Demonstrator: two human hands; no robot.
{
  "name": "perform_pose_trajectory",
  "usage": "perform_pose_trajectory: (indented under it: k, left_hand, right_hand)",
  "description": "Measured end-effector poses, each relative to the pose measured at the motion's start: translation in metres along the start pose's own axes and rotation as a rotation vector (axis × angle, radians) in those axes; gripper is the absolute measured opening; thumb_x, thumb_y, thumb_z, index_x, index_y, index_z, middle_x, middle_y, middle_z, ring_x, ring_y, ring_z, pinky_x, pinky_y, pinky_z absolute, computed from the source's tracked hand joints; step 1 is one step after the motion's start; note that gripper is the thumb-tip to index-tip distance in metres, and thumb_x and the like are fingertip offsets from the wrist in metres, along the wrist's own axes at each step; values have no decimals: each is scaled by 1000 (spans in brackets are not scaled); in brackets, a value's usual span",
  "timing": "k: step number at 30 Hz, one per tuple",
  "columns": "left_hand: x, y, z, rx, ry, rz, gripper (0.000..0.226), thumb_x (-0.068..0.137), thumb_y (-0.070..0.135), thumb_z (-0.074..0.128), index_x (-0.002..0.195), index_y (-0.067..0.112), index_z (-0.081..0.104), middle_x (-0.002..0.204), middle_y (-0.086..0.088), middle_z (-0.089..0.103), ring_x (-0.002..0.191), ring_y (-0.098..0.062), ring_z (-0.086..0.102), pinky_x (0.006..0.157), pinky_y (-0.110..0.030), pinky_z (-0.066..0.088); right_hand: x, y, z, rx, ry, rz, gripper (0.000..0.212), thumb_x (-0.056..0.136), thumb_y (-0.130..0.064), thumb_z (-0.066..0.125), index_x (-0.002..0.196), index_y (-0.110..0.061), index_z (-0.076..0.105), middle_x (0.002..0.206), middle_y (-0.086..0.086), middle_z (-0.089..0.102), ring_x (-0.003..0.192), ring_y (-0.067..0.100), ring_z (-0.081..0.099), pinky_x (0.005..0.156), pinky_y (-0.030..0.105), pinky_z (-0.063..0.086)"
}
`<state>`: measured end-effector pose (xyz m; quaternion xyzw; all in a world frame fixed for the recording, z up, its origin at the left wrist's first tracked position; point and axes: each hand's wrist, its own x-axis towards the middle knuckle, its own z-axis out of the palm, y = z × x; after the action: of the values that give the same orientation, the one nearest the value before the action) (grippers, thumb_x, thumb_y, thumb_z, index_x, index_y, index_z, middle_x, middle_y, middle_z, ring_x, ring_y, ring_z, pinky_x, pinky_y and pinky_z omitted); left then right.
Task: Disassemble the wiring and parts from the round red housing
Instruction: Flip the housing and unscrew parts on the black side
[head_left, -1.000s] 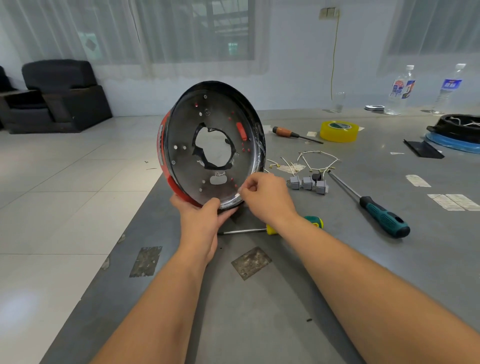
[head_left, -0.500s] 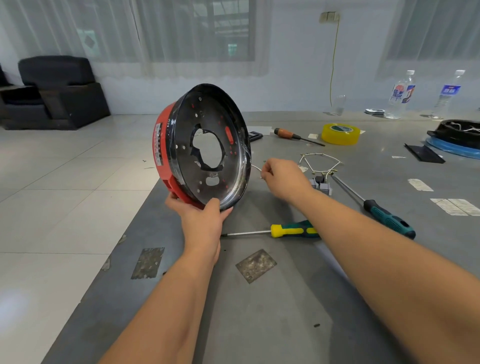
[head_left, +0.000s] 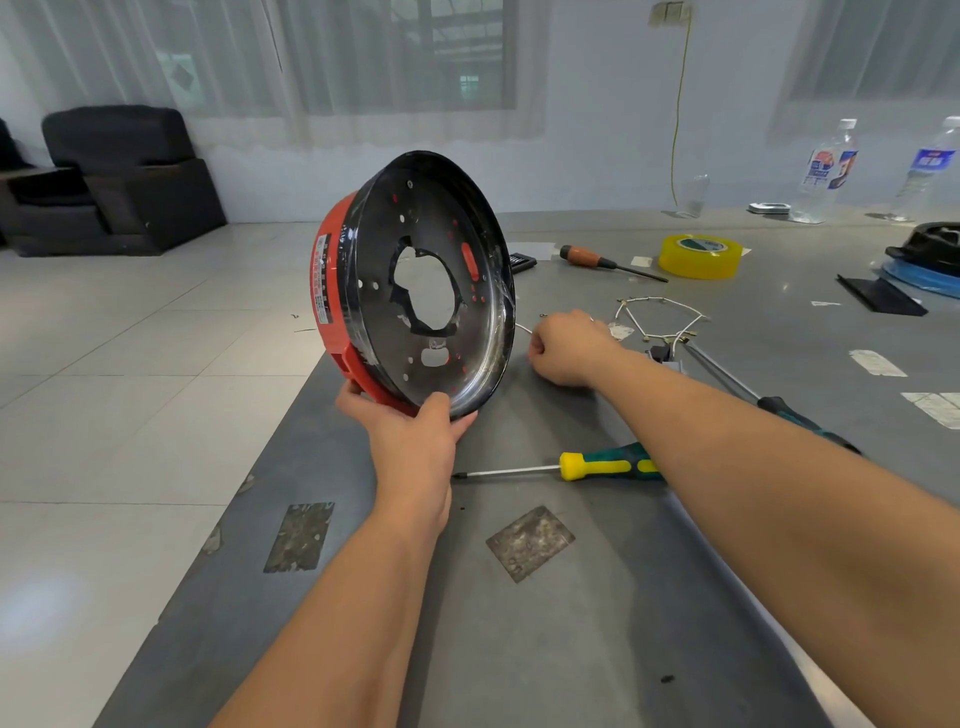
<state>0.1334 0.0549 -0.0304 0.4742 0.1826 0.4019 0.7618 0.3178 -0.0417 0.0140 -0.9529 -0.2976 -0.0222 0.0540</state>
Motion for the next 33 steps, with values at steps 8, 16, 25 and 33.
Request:
perform_pose_trajectory:
  k: [8,16,25,33]
  left_hand:
    - [0,4,0,-54,14,-40,61,93,-12,51,137,24,30,135,1,50,123,-23,62,79,-41,66]
    - [-7,8,-1,-172,-52,-147,47,98,-1,68,125,25,40,141,-11,59,123,-32,69,86,-47,65]
    - [-11,12,0,-89,-237,-163,69,81,28,81,145,22,54,131,1,74,119,-18,72,93,-32,62]
    - [-1,21,-11,-40,-37,-149,54,87,55,75,134,31,63,120,13,78,109,-6,74,87,-32,59]
  right_hand:
    - [-14,12,-11,283,64,59,24,97,-23,56,115,-20,72,118,8,70,113,30,62,99,43,52]
    - [-77,-16,-9,1052,135,169,42,95,-37,63,130,-12,61,103,5,75,84,24,76,86,45,61]
    - [-101,-28,0,1610,178,137,30,89,4,60,106,-21,64,116,11,71,100,31,72,70,41,64]
    - [-102,6,-2,1115,414,170,10,90,-22,59,96,-27,66,88,0,75,81,20,73,74,48,62]
